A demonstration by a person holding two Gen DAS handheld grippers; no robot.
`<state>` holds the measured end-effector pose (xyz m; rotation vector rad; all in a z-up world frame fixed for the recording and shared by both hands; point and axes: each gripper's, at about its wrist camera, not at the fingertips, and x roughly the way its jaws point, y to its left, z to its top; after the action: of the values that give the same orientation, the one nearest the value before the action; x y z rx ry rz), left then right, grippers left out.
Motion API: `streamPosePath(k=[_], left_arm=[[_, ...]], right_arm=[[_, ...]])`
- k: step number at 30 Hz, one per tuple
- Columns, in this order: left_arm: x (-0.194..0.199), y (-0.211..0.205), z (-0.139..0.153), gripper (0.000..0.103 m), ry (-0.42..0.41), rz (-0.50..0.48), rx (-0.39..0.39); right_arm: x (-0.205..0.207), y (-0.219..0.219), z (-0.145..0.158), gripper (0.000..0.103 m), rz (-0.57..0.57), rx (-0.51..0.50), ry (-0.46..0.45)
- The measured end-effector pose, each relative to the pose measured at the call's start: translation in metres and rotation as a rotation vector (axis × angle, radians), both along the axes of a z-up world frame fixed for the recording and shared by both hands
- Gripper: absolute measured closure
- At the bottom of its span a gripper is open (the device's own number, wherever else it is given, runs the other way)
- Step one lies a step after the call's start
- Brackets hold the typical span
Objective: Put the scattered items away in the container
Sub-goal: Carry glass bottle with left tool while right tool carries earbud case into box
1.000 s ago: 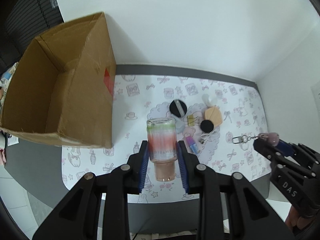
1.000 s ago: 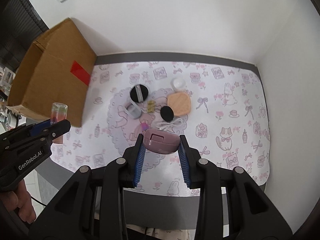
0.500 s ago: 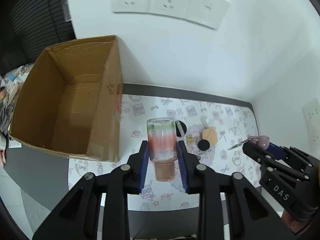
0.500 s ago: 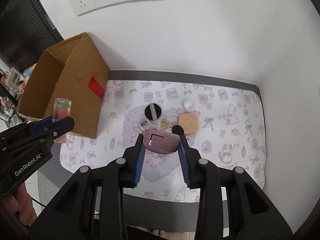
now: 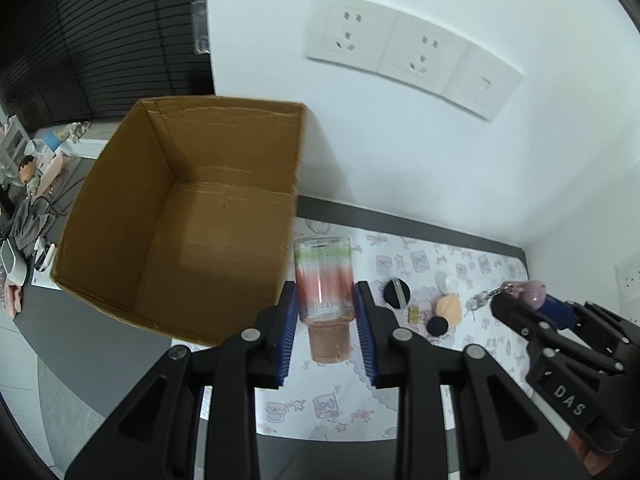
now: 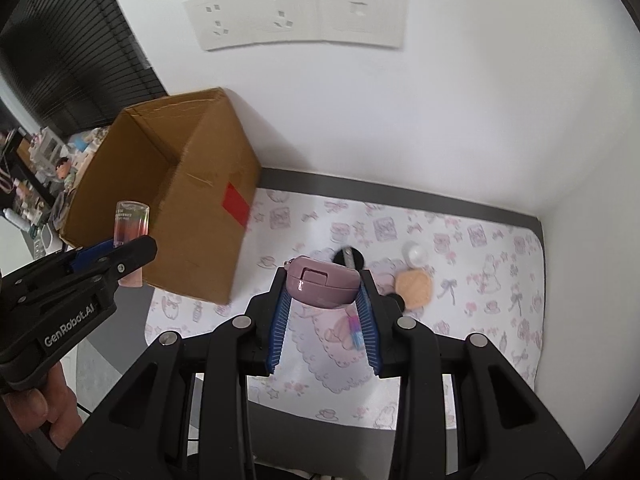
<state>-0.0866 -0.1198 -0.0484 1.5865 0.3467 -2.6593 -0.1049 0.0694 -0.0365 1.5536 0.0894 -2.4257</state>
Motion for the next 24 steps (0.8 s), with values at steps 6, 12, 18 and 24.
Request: streamPosePath(k=[6, 12, 18, 24], left_arm=[[-0.006, -0.022, 0.008, 0.075, 0.008, 0.031, -0.001], [-0.014, -0.046, 0.014, 0.075, 0.012, 0.065, -0.013], [-0.023, -0.073, 0.018, 0.075, 0.022, 0.101, -0.032], [-0.029, -0.103, 0.013, 0.075, 0.013, 0.142, -0.04]], right_arm=[[-0.005, -0.029, 0.0, 0.069, 0.047, -0.011, -0.004], [-0.017, -0.061, 0.001, 0.069, 0.102, -0.01, 0.004], [-0.032, -0.09, 0.002, 0.069, 0.153, -0.016, 0.007], [-0.043, -0.123, 0.004, 0.069, 0.217, -0.003, 0.022]])
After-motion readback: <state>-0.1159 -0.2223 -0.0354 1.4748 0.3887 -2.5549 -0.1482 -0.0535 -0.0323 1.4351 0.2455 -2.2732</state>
